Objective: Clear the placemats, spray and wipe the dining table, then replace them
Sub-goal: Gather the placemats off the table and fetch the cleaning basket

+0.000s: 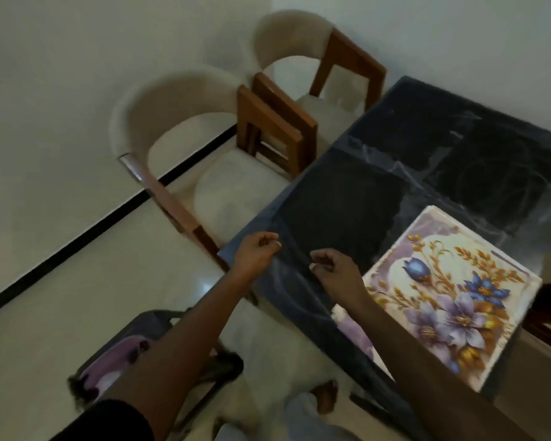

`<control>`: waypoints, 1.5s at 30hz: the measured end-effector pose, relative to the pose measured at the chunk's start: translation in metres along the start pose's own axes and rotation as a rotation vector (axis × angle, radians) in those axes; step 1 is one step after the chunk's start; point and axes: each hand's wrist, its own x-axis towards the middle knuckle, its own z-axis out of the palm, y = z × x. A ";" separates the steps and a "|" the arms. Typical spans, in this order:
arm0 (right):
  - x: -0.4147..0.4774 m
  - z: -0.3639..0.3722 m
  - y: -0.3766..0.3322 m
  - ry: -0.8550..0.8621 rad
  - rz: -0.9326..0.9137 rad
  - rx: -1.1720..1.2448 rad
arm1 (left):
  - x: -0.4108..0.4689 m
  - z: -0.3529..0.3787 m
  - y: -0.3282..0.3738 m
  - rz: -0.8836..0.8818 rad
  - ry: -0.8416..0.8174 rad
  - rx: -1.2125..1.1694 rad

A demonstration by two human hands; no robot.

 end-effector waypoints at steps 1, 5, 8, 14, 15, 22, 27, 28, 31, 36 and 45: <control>-0.002 0.019 -0.011 -0.037 -0.018 -0.008 | -0.009 -0.023 -0.009 -0.007 0.027 -0.047; -0.021 0.104 -0.051 -0.119 -0.124 -0.080 | -0.052 -0.111 -0.061 -0.053 0.141 -0.148; -0.044 0.168 -0.072 -0.212 -0.137 -0.095 | -0.090 -0.175 -0.111 -0.101 0.227 -0.155; -0.084 0.288 -0.083 -0.423 -0.098 -0.085 | -0.167 -0.287 -0.222 -0.309 0.491 -0.292; -0.089 0.305 -0.084 -0.435 -0.097 -0.101 | -0.177 -0.301 -0.240 -0.348 0.535 -0.311; -0.099 0.403 -0.066 -0.524 0.003 -0.179 | -0.221 -0.338 -0.340 -0.574 0.777 -0.529; -0.085 0.455 -0.041 -0.531 0.094 -0.230 | -0.204 -0.329 -0.411 -0.774 0.720 -0.714; -0.081 0.464 -0.037 -0.532 0.110 -0.237 | -0.199 -0.325 -0.421 -0.797 0.694 -0.739; -0.071 0.486 -0.024 -0.544 0.150 -0.256 | -0.184 -0.315 -0.441 -0.812 0.578 -0.758; -0.060 0.506 -0.004 -0.522 0.221 -0.269 | -0.168 -0.307 -0.461 -0.847 0.571 -0.709; -0.073 0.485 -0.011 -0.445 0.339 -0.210 | -0.167 -0.318 -0.432 -0.814 0.556 -0.691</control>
